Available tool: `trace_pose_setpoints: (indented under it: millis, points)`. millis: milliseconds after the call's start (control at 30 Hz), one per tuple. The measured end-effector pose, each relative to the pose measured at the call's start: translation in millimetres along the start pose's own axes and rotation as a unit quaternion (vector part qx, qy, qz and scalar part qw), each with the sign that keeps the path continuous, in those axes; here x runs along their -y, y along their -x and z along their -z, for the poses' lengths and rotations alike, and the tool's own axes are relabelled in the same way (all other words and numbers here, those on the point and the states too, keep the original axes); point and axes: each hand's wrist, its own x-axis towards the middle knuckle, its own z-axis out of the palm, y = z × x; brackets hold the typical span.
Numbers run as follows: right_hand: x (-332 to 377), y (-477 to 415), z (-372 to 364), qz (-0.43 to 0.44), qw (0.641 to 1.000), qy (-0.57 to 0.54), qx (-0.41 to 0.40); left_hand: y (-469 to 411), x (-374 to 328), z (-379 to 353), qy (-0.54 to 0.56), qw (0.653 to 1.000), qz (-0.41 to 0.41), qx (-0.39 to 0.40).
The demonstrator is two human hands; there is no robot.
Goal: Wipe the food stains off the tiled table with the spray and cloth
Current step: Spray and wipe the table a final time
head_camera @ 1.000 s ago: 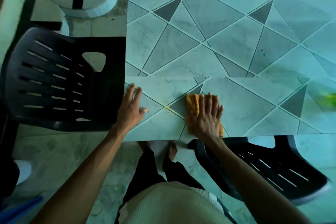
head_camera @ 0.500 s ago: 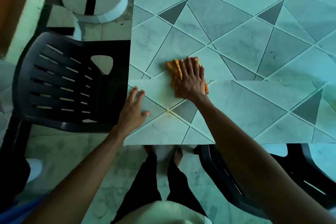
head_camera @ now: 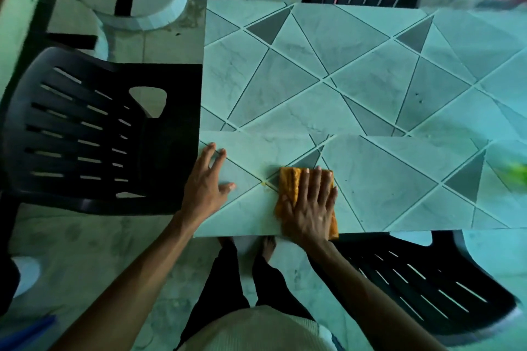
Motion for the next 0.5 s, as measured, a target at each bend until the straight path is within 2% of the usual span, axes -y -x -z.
trace_pose_setpoints:
  millis: [200, 333, 433, 500]
  points:
    - [91.6, -114.2, 23.4, 0.037, 0.999, -0.033, 0.005, -0.5, 6.6, -1.4, 0.005, 1.000, -0.006, 0.004]
    - [126.5, -198.0, 40.6, 0.046, 0.998, -0.030, 0.025, -1.0, 5.0, 0.5, 0.006, 1.000, -0.009, 0.011]
    - [129.2, -208.3, 40.3, 0.064, 0.998, -0.022, 0.017, -0.1, 3.3, 2.0, 0.011, 1.000, 0.000, 0.007]
    - [116.9, -182.3, 33.9, 0.114, 0.993, -0.020, 0.014, 2.6, 4.2, 1.8, 0.021, 1.000, 0.003, 0.012]
